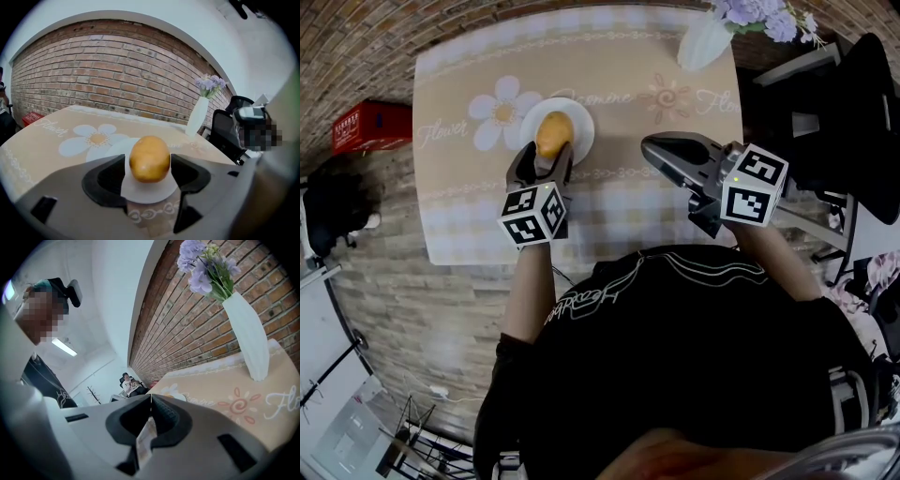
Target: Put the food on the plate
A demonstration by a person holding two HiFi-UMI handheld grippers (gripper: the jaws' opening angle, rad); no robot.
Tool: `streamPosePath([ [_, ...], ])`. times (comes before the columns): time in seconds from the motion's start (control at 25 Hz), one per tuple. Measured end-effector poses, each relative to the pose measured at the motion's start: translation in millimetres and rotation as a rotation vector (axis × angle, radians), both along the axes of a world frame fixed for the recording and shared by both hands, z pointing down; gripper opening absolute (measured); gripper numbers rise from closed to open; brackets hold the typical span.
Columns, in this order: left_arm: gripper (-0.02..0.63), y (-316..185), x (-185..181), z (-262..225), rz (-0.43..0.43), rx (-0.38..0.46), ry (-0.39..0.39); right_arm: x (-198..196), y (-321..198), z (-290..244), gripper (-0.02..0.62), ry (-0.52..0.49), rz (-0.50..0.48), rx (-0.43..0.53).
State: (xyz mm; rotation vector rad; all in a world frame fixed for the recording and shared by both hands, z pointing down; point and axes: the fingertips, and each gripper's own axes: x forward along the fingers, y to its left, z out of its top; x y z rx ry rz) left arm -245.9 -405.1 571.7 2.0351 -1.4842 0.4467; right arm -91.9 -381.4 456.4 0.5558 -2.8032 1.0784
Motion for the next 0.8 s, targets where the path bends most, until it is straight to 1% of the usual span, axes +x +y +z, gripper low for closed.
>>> streamPosePath([
  [0.12, 0.298, 3, -1, -7, -0.001, 0.005, 0.021, 3, 2, -9, -0.003, 0.019, 0.006, 0.033],
  [0.2, 0.298, 6, -2, -19, -0.008, 0.015, 0.038, 7, 2, -15, -0.003, 0.03, 0.018, 0.052],
  [0.28, 0.296, 8, -5, -42, -0.019, 0.046, 0.069, 10, 3, -24, -0.003, 0.032, 0.034, 0.078],
  [0.36, 0.296, 13, -5, -73, -0.019, 0.085, 0.117, 13, 6, -35, -0.003, 0.023, 0.055, 0.105],
  [0.44, 0.288, 21, -1, -107, 0.013, 0.13, 0.163, 13, 12, -46, -0.003, 0.01, 0.071, 0.128],
  [0.48, 0.273, 28, 2, -124, 0.038, 0.152, 0.18, 12, 17, -51, -0.003, 0.008, 0.071, 0.14],
  [0.64, 0.16, 66, 18, -184, 0.145, 0.218, 0.223, 3, 43, -75, -0.003, 0.012, 0.052, 0.212],
  [0.8, 0.105, 106, 38, -218, 0.216, 0.262, 0.29, -4, 69, -97, -0.003, 0.019, 0.059, 0.273],
])
